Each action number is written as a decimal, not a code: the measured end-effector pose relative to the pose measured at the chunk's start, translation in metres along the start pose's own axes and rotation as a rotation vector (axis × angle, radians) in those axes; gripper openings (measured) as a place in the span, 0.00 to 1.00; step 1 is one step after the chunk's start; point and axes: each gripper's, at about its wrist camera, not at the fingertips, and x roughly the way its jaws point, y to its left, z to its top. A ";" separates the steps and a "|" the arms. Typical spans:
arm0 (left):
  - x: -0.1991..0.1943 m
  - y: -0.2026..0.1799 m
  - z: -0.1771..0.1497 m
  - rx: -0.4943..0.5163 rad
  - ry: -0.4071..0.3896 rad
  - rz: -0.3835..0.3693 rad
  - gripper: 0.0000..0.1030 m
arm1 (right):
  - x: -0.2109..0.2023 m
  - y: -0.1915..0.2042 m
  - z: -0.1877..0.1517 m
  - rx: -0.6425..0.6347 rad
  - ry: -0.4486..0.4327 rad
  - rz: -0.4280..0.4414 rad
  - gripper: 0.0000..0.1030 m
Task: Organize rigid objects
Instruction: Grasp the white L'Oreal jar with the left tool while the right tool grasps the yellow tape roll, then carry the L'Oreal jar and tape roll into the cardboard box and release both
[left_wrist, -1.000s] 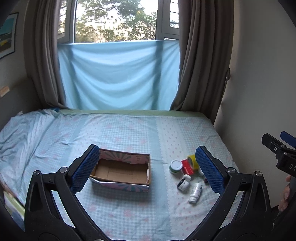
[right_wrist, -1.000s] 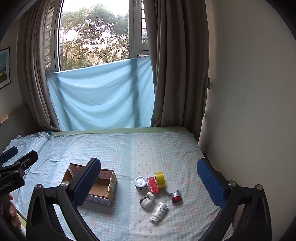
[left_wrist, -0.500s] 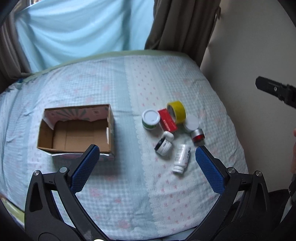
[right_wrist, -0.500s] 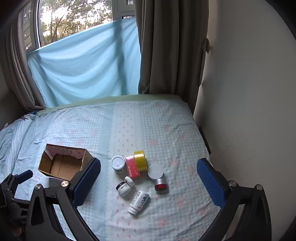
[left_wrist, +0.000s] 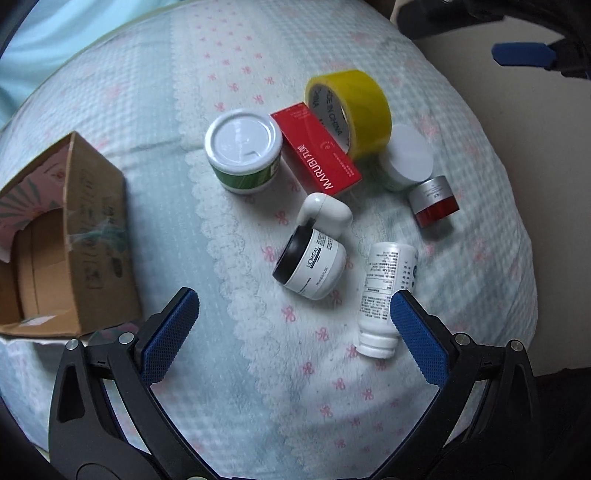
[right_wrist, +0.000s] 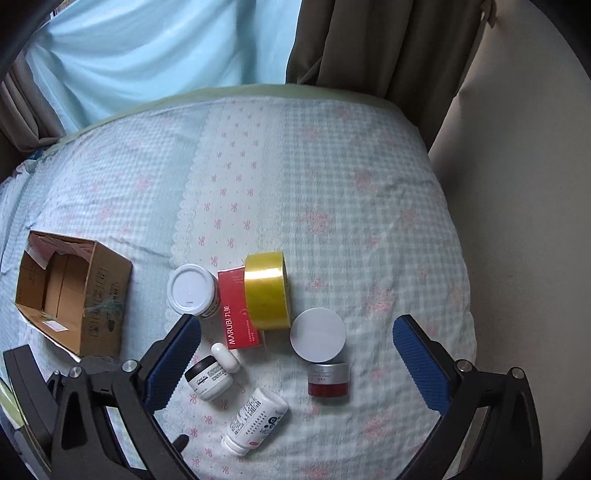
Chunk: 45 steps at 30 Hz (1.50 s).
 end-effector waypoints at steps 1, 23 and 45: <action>0.010 -0.002 0.001 0.007 0.001 -0.001 0.98 | 0.013 0.002 0.003 -0.007 0.018 0.001 1.00; 0.096 -0.020 0.017 0.195 0.042 -0.012 0.49 | 0.129 0.017 0.025 -0.048 0.221 0.104 0.38; -0.059 0.027 0.002 -0.026 -0.151 0.008 0.49 | 0.015 0.022 0.016 -0.046 0.072 0.065 0.37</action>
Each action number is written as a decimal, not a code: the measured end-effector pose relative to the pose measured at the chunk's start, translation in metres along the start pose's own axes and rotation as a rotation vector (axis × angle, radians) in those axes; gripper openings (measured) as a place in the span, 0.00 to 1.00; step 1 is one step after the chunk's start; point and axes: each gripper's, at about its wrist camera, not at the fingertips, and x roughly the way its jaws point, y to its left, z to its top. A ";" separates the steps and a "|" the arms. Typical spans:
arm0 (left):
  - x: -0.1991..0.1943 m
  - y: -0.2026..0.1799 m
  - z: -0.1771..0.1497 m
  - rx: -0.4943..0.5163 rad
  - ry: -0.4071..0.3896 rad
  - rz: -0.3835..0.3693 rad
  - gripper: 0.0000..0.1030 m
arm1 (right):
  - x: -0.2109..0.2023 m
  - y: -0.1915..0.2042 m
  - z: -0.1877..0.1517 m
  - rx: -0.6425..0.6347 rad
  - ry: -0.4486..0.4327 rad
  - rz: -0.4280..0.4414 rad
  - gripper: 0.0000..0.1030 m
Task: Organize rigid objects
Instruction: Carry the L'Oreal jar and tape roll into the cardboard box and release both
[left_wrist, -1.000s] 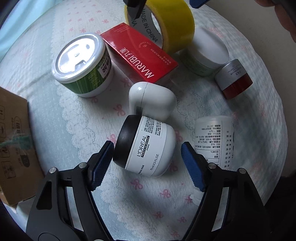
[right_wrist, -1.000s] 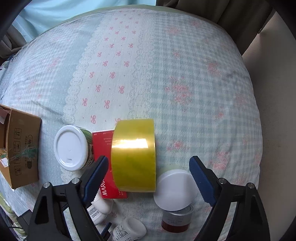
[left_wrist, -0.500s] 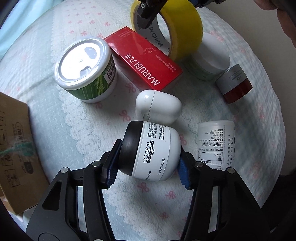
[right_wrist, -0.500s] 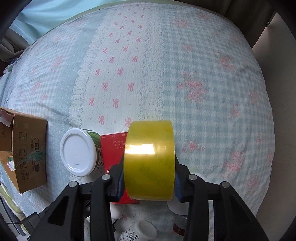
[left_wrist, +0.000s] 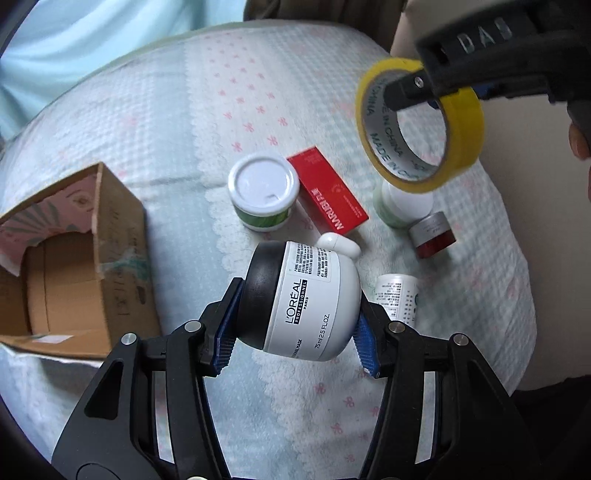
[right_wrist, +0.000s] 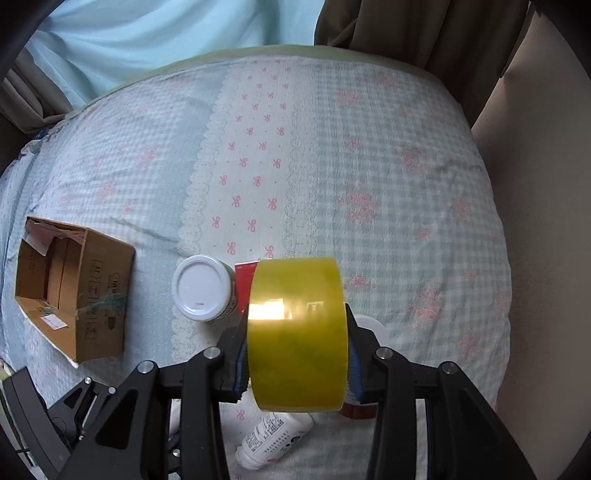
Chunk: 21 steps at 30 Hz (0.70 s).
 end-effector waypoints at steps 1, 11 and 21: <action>-0.013 0.002 0.001 -0.013 -0.018 0.008 0.49 | -0.012 0.004 -0.002 -0.010 -0.012 -0.001 0.37; -0.143 0.076 0.007 -0.138 -0.145 0.069 0.49 | -0.123 0.051 -0.021 -0.086 -0.107 0.037 0.37; -0.210 0.189 0.002 -0.188 -0.193 0.085 0.49 | -0.169 0.143 -0.027 -0.087 -0.155 0.079 0.37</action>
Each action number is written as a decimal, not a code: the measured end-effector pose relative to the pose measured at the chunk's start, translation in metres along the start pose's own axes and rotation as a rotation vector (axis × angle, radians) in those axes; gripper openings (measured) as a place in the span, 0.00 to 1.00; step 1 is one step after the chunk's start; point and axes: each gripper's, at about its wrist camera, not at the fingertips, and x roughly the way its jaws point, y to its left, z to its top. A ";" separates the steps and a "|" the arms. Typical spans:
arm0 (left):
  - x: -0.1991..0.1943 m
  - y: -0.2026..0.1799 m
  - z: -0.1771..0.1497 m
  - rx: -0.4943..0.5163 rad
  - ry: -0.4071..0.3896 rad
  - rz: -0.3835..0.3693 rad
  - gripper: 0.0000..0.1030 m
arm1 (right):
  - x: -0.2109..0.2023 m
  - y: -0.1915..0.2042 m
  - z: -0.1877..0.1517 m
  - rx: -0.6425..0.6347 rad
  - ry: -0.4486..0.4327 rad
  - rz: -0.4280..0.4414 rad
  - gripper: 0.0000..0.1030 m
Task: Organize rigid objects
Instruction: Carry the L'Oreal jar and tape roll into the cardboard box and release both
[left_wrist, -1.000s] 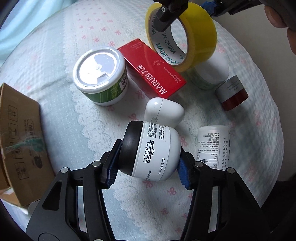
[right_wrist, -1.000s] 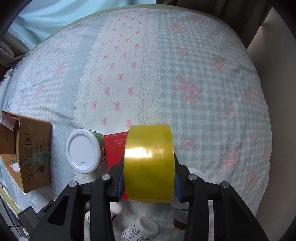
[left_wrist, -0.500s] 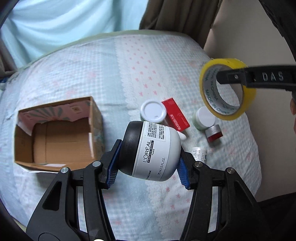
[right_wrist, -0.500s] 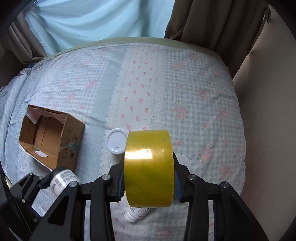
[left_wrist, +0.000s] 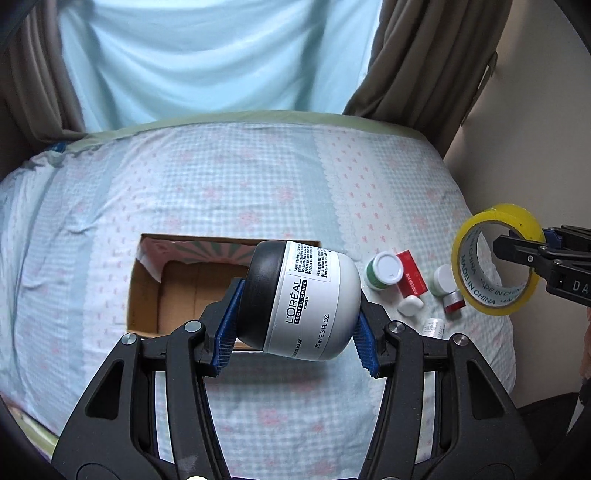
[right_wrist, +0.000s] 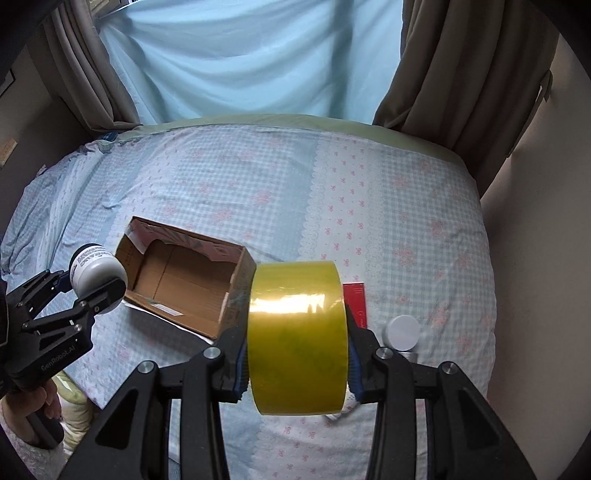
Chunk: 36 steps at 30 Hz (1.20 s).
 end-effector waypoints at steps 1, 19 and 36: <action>0.000 0.012 0.001 -0.001 0.008 -0.008 0.49 | -0.001 0.011 0.002 0.009 -0.003 0.003 0.37; 0.109 0.177 0.015 0.099 0.243 -0.014 0.49 | 0.113 0.176 0.038 0.253 0.122 0.121 0.37; 0.251 0.167 -0.023 0.181 0.512 -0.006 0.49 | 0.272 0.159 0.023 0.308 0.375 0.085 0.37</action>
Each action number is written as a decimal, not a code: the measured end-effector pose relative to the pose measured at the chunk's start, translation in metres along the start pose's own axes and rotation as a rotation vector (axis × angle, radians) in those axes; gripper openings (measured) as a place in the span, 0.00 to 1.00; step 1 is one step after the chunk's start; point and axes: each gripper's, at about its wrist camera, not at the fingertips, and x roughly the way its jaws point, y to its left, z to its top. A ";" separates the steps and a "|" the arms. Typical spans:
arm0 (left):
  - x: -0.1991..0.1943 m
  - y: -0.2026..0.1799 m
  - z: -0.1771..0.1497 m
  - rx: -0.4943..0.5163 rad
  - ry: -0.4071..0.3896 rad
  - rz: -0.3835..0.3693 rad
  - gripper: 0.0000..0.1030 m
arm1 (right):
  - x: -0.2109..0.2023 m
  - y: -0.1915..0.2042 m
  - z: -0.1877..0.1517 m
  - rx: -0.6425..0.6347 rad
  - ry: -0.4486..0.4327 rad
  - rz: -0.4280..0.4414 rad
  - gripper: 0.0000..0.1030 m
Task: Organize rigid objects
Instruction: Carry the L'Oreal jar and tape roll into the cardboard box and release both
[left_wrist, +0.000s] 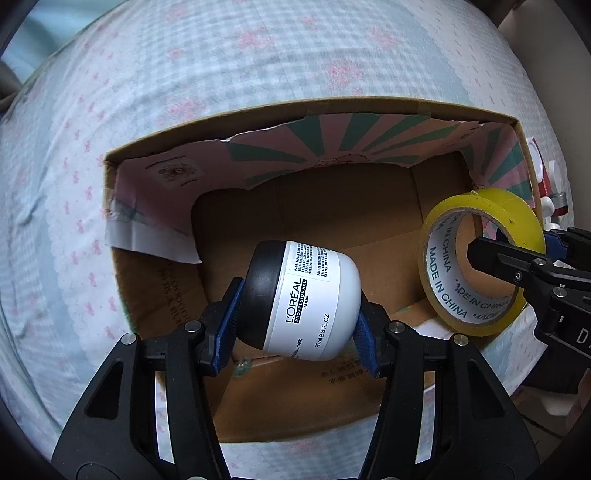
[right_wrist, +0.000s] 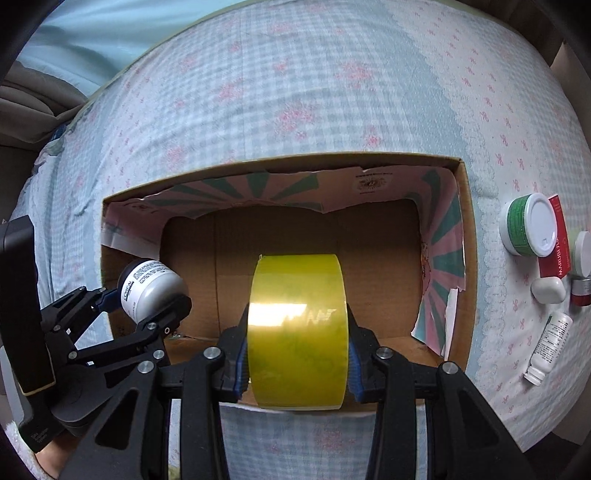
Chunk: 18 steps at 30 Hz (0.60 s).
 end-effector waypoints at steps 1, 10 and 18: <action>0.003 -0.002 0.002 0.009 0.004 0.000 0.49 | 0.002 -0.001 0.002 -0.005 0.006 -0.007 0.37; -0.009 -0.018 0.016 0.076 -0.034 0.011 0.78 | 0.002 -0.011 0.015 0.004 0.008 0.011 0.37; -0.022 -0.007 0.003 0.064 -0.029 0.023 1.00 | -0.026 -0.026 0.008 0.018 -0.082 0.031 1.00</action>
